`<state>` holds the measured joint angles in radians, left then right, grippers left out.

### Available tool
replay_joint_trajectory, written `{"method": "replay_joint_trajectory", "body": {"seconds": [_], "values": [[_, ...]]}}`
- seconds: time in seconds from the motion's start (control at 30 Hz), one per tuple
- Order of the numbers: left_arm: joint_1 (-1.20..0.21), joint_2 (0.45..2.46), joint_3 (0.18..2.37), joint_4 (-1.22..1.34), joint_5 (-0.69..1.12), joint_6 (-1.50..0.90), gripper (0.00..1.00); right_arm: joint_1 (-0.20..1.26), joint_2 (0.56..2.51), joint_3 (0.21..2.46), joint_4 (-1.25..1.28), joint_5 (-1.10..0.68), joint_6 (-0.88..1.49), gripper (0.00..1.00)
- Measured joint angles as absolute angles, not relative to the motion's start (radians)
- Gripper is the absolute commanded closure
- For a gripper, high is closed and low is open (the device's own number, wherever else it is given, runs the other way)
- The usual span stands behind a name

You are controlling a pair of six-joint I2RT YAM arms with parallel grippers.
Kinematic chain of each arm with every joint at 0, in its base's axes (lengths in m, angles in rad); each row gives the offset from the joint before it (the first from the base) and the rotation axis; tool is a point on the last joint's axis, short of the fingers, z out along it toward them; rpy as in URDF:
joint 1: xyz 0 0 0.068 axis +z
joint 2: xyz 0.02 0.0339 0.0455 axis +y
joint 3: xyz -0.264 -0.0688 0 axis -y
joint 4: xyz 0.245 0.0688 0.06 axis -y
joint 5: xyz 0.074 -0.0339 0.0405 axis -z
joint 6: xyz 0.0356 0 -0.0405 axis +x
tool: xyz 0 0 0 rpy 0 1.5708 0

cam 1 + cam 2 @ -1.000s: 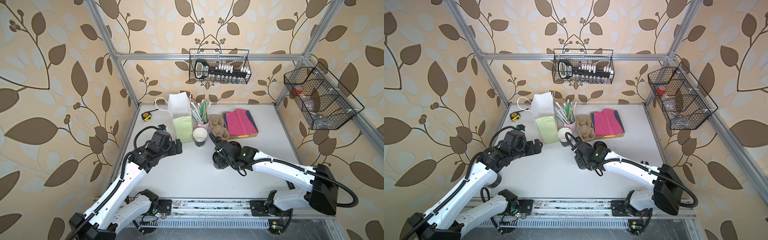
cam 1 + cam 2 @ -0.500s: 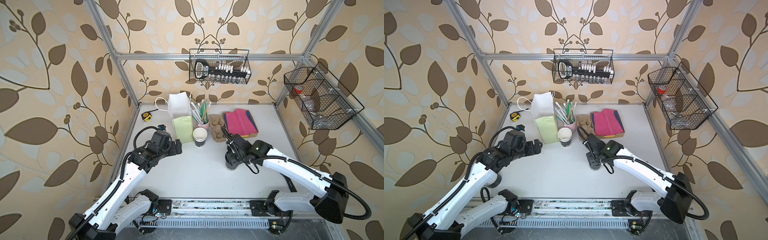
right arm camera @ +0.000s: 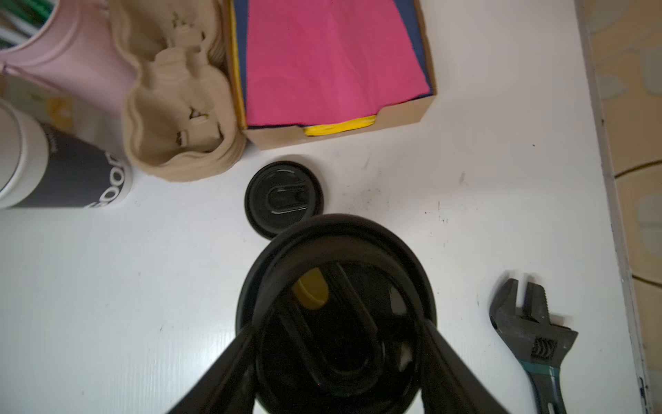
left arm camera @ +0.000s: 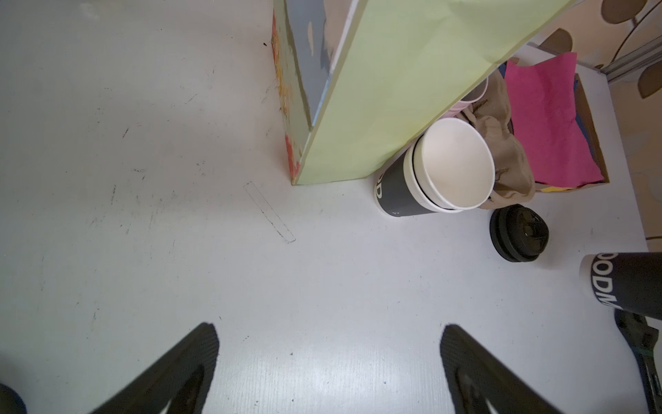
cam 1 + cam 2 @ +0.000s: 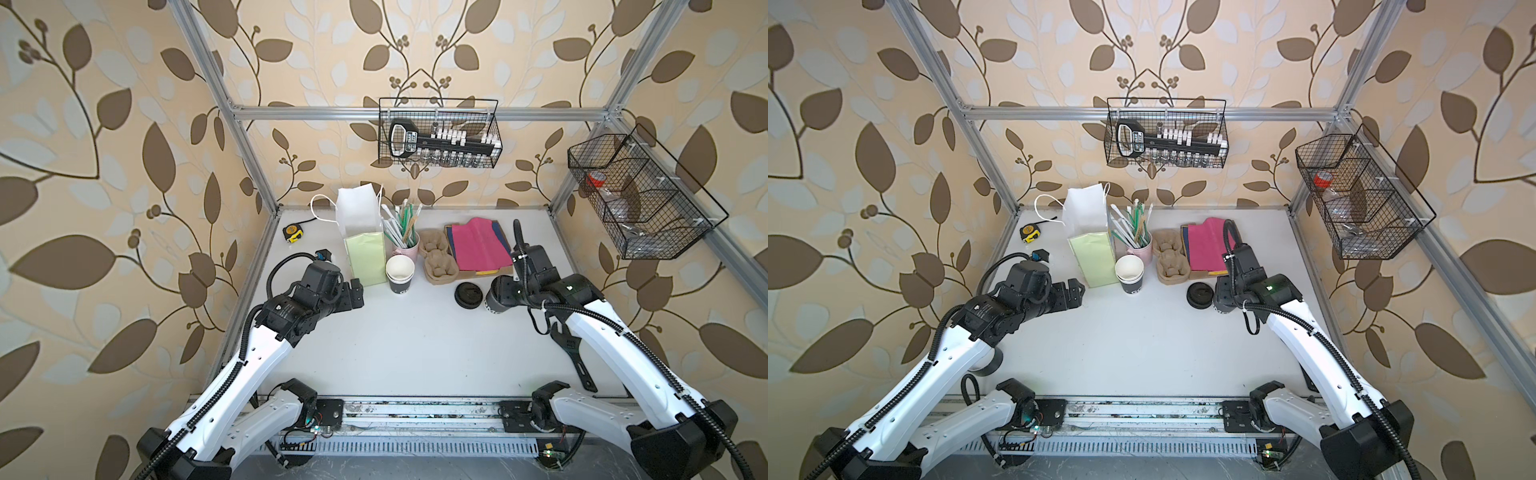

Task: Pack a coffee takeout order
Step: Place the coffee cup at the middle-right of the table.

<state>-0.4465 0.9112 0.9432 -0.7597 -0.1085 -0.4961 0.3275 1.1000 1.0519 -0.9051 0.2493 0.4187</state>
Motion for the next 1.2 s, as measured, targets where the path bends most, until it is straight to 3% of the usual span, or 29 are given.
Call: {"method": "replay_joint_trajectory", "body": {"seconds": [0.33,0.73,1.2], "values": [[-0.447,0.911,0.943,-0.760,-0.108,-0.496,0.01,0.131,1.200,0.990,-0.779,0.229,0.456,0.36],[-0.447,0.910,0.943,-0.760,-0.108,-0.496,0.01,0.093,1.323,0.995,-0.701,0.236,0.459,0.34],[-0.447,0.910,0.943,-0.760,-0.108,-0.496,0.01,0.092,1.363,1.025,-0.685,0.250,0.456,0.24]]}}
